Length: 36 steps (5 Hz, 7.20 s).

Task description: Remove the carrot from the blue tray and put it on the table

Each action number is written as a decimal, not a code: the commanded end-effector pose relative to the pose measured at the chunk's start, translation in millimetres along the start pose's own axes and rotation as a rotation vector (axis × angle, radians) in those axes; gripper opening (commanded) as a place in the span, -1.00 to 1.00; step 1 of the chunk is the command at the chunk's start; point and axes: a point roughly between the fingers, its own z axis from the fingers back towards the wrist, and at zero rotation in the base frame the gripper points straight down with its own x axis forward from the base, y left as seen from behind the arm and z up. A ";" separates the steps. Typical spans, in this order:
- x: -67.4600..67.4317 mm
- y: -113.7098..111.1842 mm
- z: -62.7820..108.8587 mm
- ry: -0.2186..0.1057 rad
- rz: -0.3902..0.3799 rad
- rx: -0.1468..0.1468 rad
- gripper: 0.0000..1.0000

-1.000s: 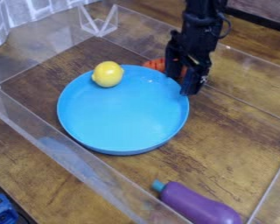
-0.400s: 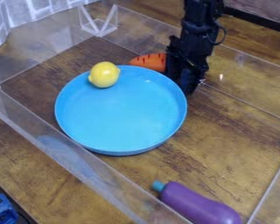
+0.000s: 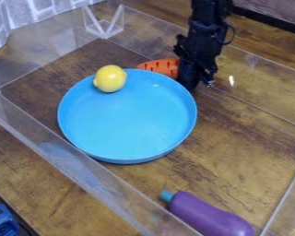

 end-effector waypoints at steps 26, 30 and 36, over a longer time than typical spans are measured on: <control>-32.0 47.5 37.7 -0.077 0.046 -0.098 1.00; -26.6 53.7 30.1 -0.087 0.051 -0.079 1.00; -22.4 48.9 17.9 -0.108 0.058 -0.051 1.00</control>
